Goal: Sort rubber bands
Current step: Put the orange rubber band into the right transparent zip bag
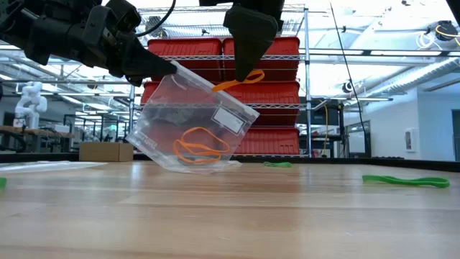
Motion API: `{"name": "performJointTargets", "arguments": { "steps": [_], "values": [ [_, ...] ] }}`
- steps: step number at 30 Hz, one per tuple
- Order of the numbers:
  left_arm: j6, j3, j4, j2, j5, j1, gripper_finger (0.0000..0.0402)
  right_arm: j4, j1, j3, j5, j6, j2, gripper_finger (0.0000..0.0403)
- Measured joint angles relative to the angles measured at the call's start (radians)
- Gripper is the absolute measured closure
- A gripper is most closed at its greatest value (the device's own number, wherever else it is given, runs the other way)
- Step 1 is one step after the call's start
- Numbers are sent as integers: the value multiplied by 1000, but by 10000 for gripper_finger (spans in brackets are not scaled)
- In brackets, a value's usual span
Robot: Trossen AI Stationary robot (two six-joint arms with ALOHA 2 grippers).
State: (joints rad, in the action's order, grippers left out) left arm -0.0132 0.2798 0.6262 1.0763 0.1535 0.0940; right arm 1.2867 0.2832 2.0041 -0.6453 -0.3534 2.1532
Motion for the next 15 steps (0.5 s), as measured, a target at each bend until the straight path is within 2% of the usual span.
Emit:
{"name": "performJointTargets", "arguments": {
  "steps": [9,15],
  "values": [
    [0,0,-7,0,0,0,401,19,0,0,-5,-26,-52,403],
    [-1,0,-7,0,0,0,402,-50,-4,0,27,22,-47,403]
  ]
}}
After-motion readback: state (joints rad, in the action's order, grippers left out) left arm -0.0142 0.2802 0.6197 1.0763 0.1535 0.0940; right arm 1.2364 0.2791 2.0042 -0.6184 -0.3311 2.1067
